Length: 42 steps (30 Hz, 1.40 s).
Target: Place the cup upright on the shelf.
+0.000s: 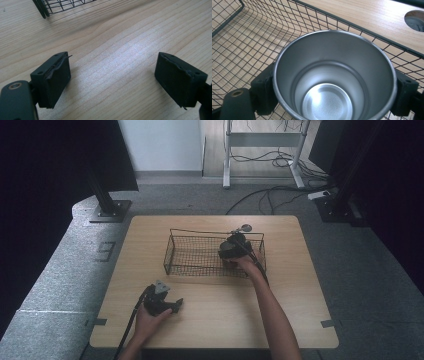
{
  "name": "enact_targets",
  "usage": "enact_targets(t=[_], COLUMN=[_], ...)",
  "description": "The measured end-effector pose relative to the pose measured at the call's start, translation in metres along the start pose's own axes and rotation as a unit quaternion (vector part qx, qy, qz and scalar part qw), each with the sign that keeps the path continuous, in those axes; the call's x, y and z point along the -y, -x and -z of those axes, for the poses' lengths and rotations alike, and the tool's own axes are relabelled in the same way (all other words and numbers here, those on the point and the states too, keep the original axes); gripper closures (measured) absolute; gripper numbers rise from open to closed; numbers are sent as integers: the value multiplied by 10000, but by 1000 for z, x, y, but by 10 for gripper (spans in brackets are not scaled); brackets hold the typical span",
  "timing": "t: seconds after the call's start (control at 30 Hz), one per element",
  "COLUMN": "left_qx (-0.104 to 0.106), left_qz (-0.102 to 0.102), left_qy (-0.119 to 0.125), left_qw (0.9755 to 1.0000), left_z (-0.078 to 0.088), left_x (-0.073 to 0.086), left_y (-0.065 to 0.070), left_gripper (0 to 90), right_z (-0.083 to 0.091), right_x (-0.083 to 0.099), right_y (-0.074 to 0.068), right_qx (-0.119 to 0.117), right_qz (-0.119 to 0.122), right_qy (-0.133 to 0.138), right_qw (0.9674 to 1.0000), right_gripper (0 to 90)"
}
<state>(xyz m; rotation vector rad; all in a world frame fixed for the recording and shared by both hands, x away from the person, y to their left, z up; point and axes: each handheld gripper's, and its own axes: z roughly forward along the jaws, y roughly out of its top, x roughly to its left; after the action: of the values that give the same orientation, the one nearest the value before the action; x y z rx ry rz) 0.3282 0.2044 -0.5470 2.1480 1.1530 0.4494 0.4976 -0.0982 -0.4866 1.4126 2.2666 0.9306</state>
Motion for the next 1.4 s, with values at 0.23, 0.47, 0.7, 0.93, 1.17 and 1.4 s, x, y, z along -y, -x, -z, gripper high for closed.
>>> enact_targets(t=[0.23, 0.47, 0.7, 0.93, 1.17, 1.4], left_qx=[1, 1, 1, -1, 2, 1], left_qz=[1, 1, 0, -4, -1, -3], left_qy=[1, 1, 1, -3, -6, -9], left_qw=[10000, 10000, 10000, 10000, 10000, 10000], left_z=[0, 0, 0, 0, 0, 0], left_x=[0, 0, 0, 0, 0, 0], left_y=[0, 0, 0, 0, 0, 0], left_gripper=[133, 133, 133, 133, 133, 133], right_z=[1, 5, 6, 11, 24, 52], right_x=[0, 2, 4, 4, 5, 14], right_y=[2, 1, 0, 1, 1, -6], right_qx=[-54, -48, -45, -32, -111, -103], right_qz=[-103, -14, -15, -40, -252, -259], right_qy=[-152, -413, -492, -336, 333, 1035], right_qw=[9998, 9991, 9988, 9994, 9991, 9942], right_gripper=[150, 128, 103, 81, 66, 71])
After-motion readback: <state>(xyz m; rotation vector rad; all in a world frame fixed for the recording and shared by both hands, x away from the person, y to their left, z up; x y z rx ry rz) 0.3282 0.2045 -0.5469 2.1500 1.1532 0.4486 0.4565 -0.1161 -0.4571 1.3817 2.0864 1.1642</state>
